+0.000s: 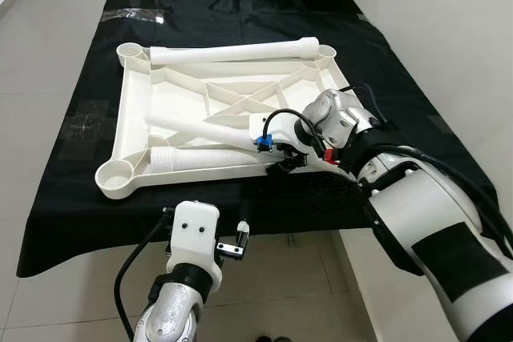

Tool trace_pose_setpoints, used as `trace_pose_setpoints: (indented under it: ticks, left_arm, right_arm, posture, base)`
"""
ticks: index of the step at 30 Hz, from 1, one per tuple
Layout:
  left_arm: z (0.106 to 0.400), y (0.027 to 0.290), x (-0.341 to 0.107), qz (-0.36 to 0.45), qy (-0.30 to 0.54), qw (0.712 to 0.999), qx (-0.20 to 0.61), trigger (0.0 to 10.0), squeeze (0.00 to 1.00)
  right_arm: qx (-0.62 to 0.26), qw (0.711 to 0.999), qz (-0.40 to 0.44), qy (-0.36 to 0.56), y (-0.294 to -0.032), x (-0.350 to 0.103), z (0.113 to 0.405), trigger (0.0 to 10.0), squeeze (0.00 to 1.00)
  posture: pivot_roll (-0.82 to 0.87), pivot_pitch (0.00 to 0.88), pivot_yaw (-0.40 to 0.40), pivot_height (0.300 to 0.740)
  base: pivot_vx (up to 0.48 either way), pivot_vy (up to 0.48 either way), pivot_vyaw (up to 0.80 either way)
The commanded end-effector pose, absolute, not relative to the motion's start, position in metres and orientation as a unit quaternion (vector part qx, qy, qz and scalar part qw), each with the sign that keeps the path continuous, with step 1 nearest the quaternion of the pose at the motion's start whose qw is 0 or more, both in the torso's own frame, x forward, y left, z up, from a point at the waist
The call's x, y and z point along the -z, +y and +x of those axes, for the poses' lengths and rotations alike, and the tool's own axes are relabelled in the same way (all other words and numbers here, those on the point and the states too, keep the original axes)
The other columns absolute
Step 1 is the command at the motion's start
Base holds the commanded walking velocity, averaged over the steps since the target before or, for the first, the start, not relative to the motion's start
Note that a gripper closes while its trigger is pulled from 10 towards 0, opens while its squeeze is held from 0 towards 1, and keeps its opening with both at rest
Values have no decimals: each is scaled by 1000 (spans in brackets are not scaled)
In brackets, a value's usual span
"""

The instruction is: Building children table

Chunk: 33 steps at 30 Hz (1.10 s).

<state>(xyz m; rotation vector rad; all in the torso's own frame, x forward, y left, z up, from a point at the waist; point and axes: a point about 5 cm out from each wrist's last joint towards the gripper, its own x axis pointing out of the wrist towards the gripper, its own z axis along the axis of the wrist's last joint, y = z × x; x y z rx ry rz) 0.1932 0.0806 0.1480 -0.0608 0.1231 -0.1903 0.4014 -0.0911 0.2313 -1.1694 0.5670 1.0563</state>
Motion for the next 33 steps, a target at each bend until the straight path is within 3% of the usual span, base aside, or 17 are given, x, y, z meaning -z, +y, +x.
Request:
trace_pose_setpoints:
  ticks: [1,2,3,8,9,24,25,28,29,33]
  left_arm:
    - [181,47,-156,-77,62,983,151,10000,0]
    - [181,47,-156,-77,62,983,151,10000,0]
    - [184,48,-155,-73,61,984,150,10000,0]
    - [186,48,-154,-70,61,985,148,10000,0]
    - [188,48,-153,-68,59,985,148,10000,0]
    - [194,48,-151,-57,55,985,154,10000,0]
    - [194,48,-151,-57,54,985,154,10000,0]
    - [194,48,-151,-56,54,985,154,10000,0]
    - [194,48,-151,-56,53,985,154,10000,0]
    - [195,49,-153,-47,45,986,154,10000,0]
  right_arm:
    - [-454,683,-520,239,-91,-240,404,2863,0]
    - [-454,683,-520,239,-91,-240,404,2863,0]
    - [-454,681,-523,238,-92,-241,404,1059,0]
    - [-453,680,-526,238,-93,-241,404,1059,0]
    - [-450,681,-527,235,-93,-243,405,10000,0]
    - [-446,681,-535,227,-97,-254,406,10000,0]
    - [-444,681,-536,227,-97,-255,406,3961,0]
    - [-442,682,-537,226,-97,-255,406,3961,0]
    - [-445,678,-539,228,-97,-254,406,0,0]
    - [-457,684,-522,224,-91,-253,405,0,0]
  posture:
    - [40,164,-155,740]
    - [40,164,-155,740]
    - [42,149,-151,740]
    - [43,147,-151,740]
    - [41,130,-147,740]
    - [32,111,-144,740]
    - [31,113,-142,740]
    - [31,114,-141,740]
    - [31,114,-142,740]
    - [33,116,-143,740]
  base:
    - [0,0,0]
    - [0,0,0]
    - [0,0,0]
    - [0,0,0]
    - [0,0,0]
    - [0,0,0]
    - [0,0,0]
    - [0,0,0]
    - [0,0,0]
    - [0,0,0]
